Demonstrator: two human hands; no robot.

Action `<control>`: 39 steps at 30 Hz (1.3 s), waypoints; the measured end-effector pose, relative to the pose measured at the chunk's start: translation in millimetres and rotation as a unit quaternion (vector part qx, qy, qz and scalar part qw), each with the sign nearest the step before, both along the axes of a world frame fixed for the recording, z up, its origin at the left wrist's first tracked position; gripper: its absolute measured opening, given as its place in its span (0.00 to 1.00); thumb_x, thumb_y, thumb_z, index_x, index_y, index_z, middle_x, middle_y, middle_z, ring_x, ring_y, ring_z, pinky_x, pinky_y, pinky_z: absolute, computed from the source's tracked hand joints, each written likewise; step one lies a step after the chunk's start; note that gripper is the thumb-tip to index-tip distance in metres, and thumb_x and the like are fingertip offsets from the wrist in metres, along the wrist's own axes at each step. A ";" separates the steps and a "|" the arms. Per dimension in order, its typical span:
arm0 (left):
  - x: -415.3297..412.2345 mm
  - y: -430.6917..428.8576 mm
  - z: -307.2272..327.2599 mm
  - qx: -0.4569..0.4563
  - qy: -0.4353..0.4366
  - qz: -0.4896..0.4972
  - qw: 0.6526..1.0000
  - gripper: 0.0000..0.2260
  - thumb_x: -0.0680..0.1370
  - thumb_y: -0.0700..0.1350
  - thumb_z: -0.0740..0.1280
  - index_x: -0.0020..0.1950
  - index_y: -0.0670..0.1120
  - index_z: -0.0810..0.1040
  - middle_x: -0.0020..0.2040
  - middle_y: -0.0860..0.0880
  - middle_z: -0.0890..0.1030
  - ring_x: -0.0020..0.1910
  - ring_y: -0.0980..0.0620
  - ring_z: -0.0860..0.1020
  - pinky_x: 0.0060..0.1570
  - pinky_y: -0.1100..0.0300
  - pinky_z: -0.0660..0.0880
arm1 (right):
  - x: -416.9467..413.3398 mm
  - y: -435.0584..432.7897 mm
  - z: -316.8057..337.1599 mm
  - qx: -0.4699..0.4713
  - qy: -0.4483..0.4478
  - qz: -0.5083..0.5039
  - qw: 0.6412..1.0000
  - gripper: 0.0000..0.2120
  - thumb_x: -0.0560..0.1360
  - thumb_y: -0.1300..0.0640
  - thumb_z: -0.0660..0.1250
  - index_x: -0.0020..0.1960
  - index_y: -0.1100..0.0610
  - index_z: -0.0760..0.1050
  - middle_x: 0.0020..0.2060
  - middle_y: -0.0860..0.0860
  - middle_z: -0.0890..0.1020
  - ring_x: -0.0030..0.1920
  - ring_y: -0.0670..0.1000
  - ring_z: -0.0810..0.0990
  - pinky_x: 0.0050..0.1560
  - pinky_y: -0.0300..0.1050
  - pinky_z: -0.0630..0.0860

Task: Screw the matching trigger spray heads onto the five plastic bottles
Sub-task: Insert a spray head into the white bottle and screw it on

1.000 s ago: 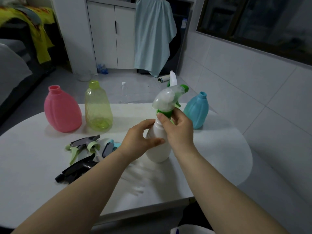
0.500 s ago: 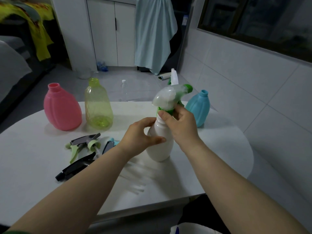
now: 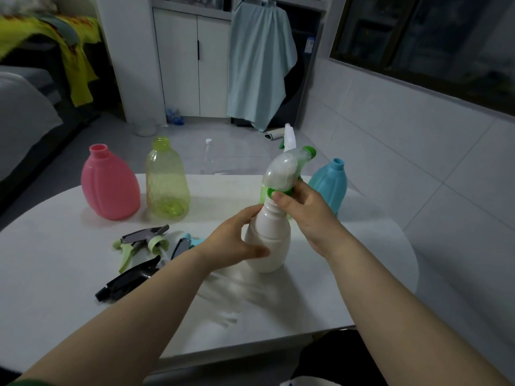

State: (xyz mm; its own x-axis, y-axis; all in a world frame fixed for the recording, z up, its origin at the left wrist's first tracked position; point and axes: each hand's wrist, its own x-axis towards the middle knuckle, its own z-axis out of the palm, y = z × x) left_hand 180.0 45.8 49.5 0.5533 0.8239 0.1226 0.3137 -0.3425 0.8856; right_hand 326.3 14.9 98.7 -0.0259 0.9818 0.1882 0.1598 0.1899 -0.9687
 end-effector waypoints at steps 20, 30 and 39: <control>-5.9 10.9 9.2 0.017 -0.115 0.166 0.979 0.28 0.59 0.45 0.76 0.54 0.53 0.66 0.53 0.47 0.74 0.49 0.52 0.72 0.46 0.58 0.69 | 4.7 -3.9 -102.2 -0.052 -0.397 -0.185 0.897 0.15 0.75 0.60 0.54 0.58 0.62 0.72 0.63 0.59 0.74 0.64 0.55 0.69 0.64 0.42 0.60; -8.1 69.3 16.9 0.081 0.018 0.295 0.952 0.33 0.62 0.44 0.75 0.63 0.44 0.65 0.61 0.42 0.68 0.58 0.44 0.68 0.58 0.52 0.66 | 7.2 -5.7 -105.5 -0.030 -0.425 -0.165 0.889 0.15 0.76 0.59 0.55 0.60 0.61 0.71 0.68 0.56 0.68 0.69 0.53 0.62 0.69 0.42 0.55; -0.3 87.6 -5.0 0.068 0.026 0.336 0.939 0.34 0.61 0.45 0.76 0.63 0.44 0.64 0.61 0.41 0.68 0.59 0.42 0.69 0.60 0.49 0.66 | 6.6 -1.1 -109.9 -0.013 -0.435 -0.167 0.885 0.15 0.75 0.58 0.56 0.59 0.60 0.71 0.68 0.55 0.68 0.69 0.52 0.62 0.67 0.40 0.54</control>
